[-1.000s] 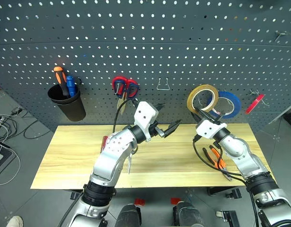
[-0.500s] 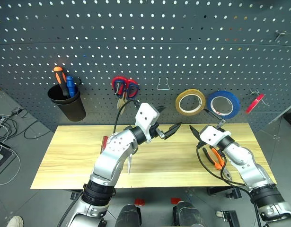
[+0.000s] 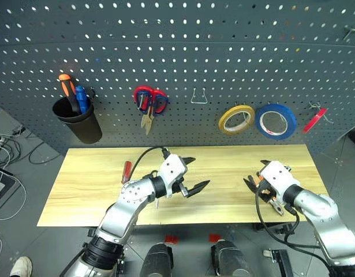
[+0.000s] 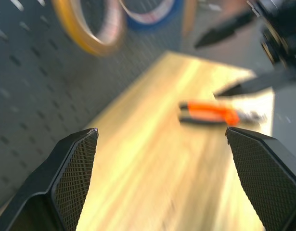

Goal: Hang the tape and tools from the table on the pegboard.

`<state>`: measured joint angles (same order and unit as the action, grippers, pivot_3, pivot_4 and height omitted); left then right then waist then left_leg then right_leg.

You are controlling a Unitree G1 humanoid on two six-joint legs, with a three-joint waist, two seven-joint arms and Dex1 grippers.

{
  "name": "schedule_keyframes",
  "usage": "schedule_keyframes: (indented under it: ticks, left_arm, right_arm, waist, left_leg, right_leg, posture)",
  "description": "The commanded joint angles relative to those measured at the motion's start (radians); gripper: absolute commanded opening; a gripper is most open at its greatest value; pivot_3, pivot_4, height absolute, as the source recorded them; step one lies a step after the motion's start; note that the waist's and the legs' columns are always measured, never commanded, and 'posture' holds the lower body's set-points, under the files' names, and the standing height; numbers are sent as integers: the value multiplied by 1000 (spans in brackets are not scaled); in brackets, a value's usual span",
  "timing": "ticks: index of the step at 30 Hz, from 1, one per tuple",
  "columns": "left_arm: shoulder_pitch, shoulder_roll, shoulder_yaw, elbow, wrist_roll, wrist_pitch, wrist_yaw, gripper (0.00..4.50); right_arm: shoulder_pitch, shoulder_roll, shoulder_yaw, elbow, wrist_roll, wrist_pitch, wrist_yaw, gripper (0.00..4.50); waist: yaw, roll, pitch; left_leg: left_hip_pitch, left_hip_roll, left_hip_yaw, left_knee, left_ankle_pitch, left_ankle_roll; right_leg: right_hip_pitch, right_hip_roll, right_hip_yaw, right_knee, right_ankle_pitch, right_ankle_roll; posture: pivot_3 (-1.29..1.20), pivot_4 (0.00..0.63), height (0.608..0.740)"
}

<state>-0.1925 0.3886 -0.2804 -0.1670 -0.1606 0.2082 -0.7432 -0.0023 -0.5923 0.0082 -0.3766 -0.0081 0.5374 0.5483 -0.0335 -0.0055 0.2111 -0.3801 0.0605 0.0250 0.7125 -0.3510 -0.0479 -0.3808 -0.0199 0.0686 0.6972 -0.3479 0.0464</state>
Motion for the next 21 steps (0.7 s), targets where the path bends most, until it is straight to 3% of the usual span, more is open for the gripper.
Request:
schedule_keyframes:
  ticks: [1,12,21]
  left_arm:
    - [-17,28,-42,12,40,-100,-64,4500]
    - [-107,1,-132,82,72,-202,-181,4500]
    - [-129,-25,-163,188,123,-297,-198,4500]
  right_arm:
    - [-139,36,-66,50,64,295,-33,4473]
    - [-352,24,-110,216,89,611,-107,4473]
    - [-375,53,-130,215,128,708,-138,4473]
  waist:
    - [-3,0,24]
    - [-21,-3,112]
    - [-26,-4,151]
  left_leg:
    - [1,0,0,0,0,0]
    - [-5,-1,3,3,-1,3]
    - [-4,0,3,4,-1,2]
  right_leg:
    - [1,0,0,0,0,0]
    - [-8,-1,3,14,0,-1]
    - [-10,0,3,14,0,-1]
  posture:
    - [-92,327,740]
    - [-100,417,740]
    - [-92,452,740]
